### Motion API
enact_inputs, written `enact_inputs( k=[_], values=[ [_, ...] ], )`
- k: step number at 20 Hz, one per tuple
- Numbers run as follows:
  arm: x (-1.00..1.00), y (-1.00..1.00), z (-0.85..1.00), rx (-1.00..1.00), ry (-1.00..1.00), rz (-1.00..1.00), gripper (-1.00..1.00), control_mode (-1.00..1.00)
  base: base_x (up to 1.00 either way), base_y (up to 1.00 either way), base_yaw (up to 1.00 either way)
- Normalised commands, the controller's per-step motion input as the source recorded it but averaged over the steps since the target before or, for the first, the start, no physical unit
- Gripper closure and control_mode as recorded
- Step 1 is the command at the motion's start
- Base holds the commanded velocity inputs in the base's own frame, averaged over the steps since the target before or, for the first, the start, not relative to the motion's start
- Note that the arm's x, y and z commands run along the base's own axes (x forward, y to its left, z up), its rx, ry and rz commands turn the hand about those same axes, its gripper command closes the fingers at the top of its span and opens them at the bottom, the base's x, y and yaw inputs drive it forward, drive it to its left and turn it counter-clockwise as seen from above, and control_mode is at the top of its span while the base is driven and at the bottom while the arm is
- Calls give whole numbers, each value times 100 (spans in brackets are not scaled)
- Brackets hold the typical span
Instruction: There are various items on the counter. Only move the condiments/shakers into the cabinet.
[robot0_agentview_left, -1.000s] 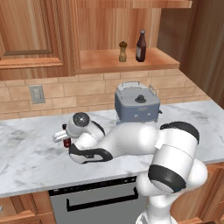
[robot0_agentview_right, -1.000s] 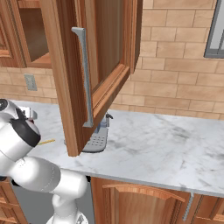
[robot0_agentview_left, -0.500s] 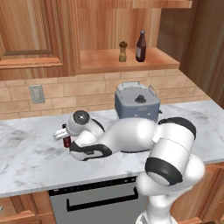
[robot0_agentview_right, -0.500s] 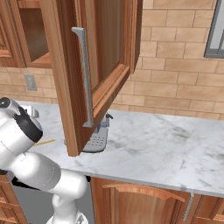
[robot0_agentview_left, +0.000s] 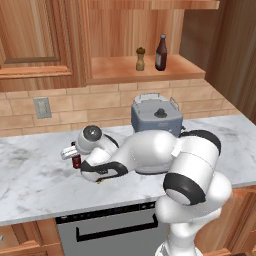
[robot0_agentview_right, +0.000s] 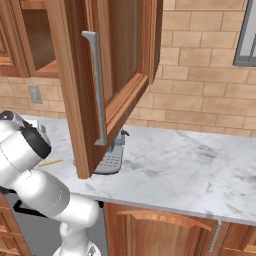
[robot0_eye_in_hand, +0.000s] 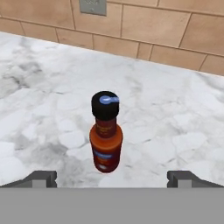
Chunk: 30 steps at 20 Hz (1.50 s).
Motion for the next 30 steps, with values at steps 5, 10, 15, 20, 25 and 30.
enact_inputs(
  k=[5,10,15,20,25,30],
  values=[
    [7,5,-3,0,0,0,-100,-100,0,0,0],
    [14,6,-6,0,-1,0,-100,-100,0,0,0],
    [13,5,-3,0,-2,0,-100,-100,0,0,0],
    [10,8,-8,0,-3,0,-100,-100,0,0,0],
    [11,8,-8,0,-3,0,-100,-100,0,0,0],
    [5,9,-10,0,-2,0,-100,-100,0,0,0]
  ],
)
